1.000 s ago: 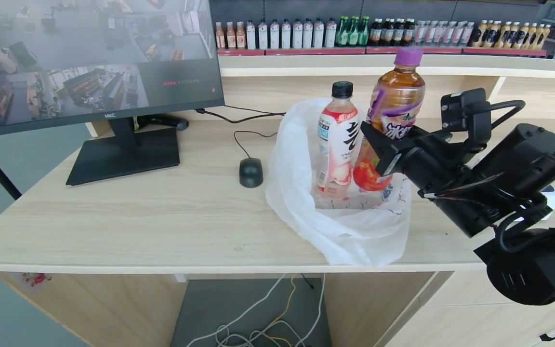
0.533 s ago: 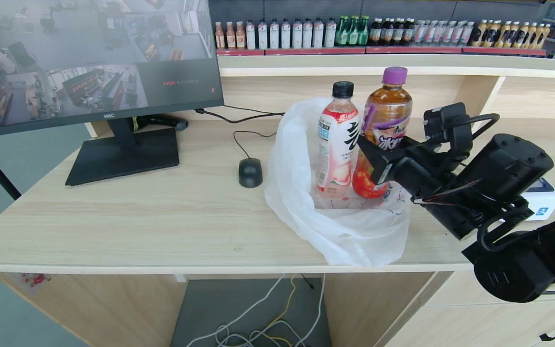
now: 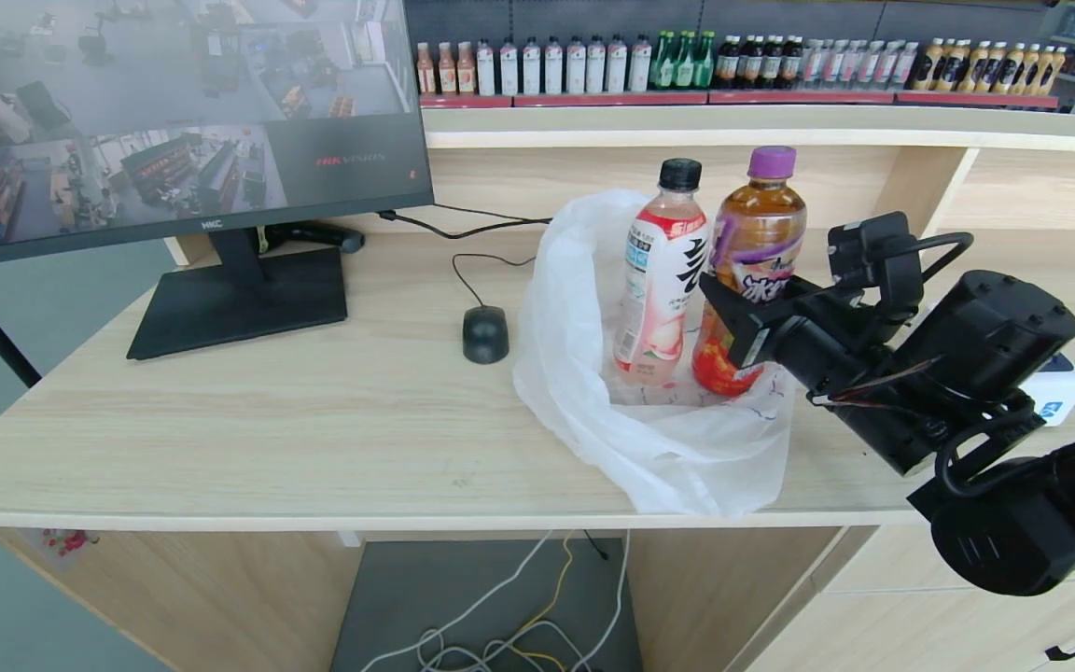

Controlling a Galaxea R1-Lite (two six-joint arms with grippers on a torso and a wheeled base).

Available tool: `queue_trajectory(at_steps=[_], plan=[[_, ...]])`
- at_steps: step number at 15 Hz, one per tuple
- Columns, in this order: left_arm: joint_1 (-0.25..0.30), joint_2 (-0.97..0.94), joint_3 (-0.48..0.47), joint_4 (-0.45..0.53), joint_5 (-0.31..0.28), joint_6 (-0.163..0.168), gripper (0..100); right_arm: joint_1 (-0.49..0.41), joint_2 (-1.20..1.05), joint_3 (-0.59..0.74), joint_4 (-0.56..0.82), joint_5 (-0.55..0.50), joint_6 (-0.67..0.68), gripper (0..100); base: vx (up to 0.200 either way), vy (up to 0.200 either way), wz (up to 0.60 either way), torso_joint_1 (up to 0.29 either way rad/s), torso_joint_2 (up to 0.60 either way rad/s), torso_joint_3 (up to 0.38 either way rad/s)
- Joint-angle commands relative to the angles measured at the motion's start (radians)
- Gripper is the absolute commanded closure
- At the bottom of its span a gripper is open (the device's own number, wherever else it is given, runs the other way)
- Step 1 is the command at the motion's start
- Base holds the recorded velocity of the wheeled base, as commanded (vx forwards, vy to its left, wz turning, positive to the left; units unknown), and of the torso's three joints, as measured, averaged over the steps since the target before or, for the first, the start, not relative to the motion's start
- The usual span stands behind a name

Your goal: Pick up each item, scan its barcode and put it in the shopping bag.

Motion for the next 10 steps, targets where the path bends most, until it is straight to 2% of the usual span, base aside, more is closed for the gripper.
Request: queue_trajectory(at_steps=[1,10], plan=[[0.000,0.000,0.000,0.000,0.000,0.000,0,-0.004,-0.009,0.006,0.001,0.000,-0.001,100,0.000,0.000,0.00,0.000,0.00,0.000],[0.000,0.000,0.000,0.000,0.000,0.000,0,-0.015,-0.011,0.013,0.001,-0.002,-0.021,100,0.000,0.000,0.00,0.000,0.00,0.000]])
